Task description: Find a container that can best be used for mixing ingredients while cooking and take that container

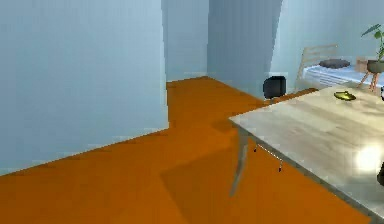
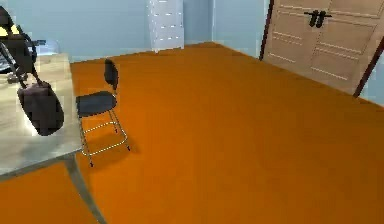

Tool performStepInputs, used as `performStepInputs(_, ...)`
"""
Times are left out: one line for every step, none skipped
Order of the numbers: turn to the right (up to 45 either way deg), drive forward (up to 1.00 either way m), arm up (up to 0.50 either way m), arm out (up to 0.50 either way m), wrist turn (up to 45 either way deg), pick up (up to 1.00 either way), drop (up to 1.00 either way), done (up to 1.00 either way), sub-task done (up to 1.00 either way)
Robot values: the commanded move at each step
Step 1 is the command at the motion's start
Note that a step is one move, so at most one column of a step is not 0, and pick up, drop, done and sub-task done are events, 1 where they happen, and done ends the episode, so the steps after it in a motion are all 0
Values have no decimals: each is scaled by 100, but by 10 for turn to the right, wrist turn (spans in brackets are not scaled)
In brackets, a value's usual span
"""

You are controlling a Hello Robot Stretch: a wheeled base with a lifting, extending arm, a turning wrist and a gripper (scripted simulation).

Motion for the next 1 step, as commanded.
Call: performStepInputs(450,0,0,0,0,0,0,0,0)
